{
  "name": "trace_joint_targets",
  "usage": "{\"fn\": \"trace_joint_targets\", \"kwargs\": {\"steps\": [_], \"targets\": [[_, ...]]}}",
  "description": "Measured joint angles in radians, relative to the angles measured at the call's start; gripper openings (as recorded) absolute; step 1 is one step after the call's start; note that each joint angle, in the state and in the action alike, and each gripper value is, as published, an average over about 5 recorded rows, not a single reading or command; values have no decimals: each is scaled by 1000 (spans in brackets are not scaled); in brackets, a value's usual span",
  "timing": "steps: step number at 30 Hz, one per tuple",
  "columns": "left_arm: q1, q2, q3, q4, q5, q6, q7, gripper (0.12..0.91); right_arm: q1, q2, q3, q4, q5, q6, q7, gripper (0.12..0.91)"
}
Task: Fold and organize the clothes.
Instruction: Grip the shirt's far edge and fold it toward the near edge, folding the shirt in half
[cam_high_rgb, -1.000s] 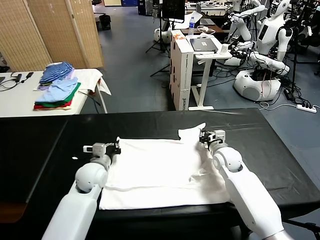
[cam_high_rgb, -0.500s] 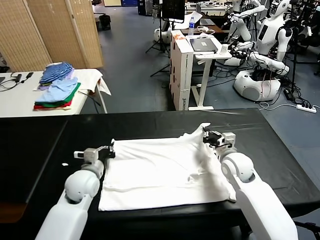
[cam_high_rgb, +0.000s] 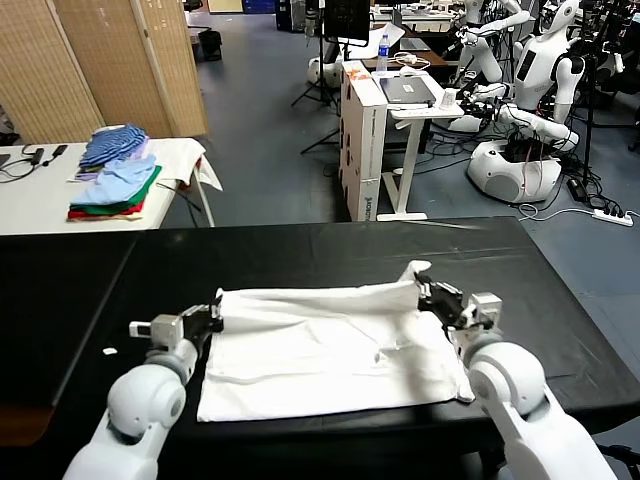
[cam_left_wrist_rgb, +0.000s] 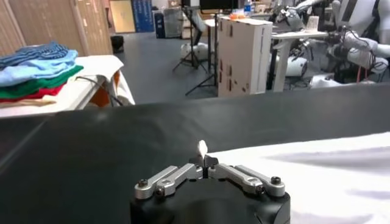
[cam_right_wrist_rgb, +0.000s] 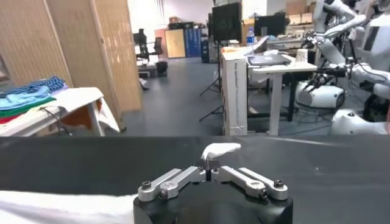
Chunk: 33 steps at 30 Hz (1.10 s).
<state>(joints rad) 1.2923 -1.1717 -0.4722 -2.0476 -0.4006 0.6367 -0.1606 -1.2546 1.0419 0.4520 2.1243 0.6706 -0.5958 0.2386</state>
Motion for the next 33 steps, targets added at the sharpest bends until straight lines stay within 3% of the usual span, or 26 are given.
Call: {"fn": "trace_joint_targets", "kwargs": {"steps": [14,33], "targets": [[132,11,-13,-78,26,65,-3,149,-139,10,44,82,-2,-68,14,150],[92,7,-10,-64,14,31,-11,149,-214,49,28,130,17,-93,54,150]]}}
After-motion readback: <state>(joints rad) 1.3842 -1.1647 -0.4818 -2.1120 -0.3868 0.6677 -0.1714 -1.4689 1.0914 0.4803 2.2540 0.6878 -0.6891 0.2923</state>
